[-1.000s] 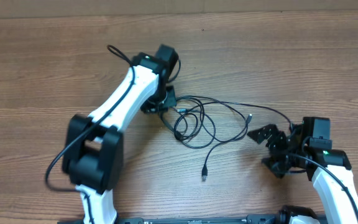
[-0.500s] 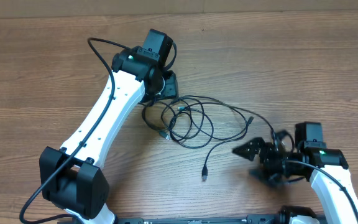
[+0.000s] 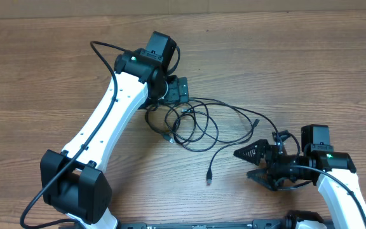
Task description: Untangle cables
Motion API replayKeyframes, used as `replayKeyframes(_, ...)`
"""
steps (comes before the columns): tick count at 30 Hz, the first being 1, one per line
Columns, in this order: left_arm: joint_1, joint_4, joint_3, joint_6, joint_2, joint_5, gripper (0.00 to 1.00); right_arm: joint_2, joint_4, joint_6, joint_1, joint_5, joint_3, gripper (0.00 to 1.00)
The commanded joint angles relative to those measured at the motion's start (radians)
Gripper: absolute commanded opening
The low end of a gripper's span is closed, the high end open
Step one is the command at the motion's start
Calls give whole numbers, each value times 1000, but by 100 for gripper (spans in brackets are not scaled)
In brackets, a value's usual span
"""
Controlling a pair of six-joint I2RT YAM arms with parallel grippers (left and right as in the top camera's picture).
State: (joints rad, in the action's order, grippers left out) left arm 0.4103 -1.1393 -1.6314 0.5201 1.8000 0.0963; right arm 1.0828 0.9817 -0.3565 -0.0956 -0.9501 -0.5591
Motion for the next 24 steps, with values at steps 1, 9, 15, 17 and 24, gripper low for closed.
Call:
replayKeyframes(1,-2,19,-8,-58,6,117,99,-3,-23,180,6,127,-3,100)
replayKeyframes(9,23,32,-7,-139,6,168,99,-3,96,571,7,-100,-3,100)
replayKeyframes(15,77,111,-6,-297,12,313,99,-3,29,566,6,33,-3,100)
replayKeyframes(17,103,116,-6,-296,17,339,100,-3,-10,563,6,33,-3,100)
replayKeyframes(24,190,167,-6,-161,50,374,100,-3,-25,563,6,33,-3,100)
